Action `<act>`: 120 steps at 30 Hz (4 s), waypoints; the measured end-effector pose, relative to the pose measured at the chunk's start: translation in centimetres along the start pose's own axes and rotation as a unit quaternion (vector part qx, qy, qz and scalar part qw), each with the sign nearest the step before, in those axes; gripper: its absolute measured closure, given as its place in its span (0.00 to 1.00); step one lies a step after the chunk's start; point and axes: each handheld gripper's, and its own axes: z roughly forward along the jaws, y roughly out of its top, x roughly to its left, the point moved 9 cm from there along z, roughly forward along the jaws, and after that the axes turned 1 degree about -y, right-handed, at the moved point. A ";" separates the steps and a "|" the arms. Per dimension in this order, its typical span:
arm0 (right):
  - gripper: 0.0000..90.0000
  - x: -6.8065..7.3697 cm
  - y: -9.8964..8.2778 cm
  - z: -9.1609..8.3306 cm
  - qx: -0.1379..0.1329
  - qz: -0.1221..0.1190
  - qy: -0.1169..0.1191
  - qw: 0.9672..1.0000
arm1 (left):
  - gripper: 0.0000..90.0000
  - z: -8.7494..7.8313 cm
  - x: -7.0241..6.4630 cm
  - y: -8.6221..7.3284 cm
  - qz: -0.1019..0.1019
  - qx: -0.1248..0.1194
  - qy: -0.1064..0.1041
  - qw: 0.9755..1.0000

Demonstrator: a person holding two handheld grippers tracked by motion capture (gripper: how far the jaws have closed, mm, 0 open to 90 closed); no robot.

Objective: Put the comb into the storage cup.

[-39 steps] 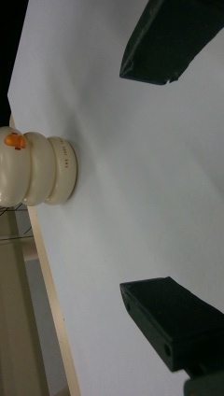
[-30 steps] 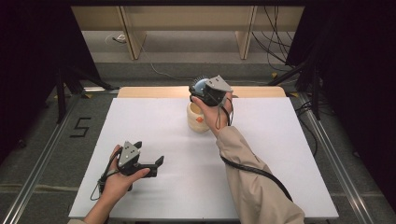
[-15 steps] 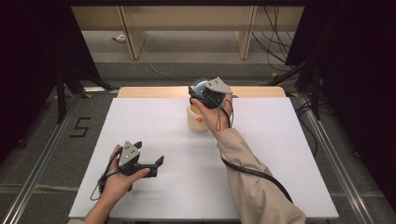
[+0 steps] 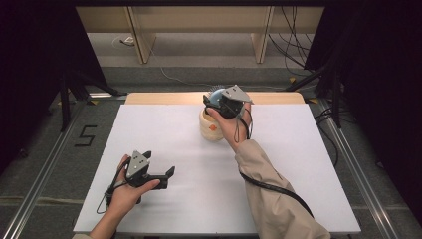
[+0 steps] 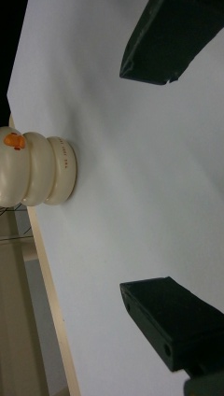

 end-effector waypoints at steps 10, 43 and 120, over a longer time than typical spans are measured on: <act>0.19 -0.4 -0.4 -0.7 0.005 0.006 0.002 1.000 | 0.00 0.0 0.0 0.0 0.000 0.000 0.001 1.000; 0.12 -2.3 -0.6 -3.4 0.019 0.025 0.022 0.999 | 0.01 0.1 0.1 -0.1 -0.001 0.002 0.003 1.000; 0.05 -8.4 -10.3 -17.6 0.122 -0.001 0.090 0.988 | 0.01 0.0 1.0 -0.3 0.000 0.002 0.023 1.000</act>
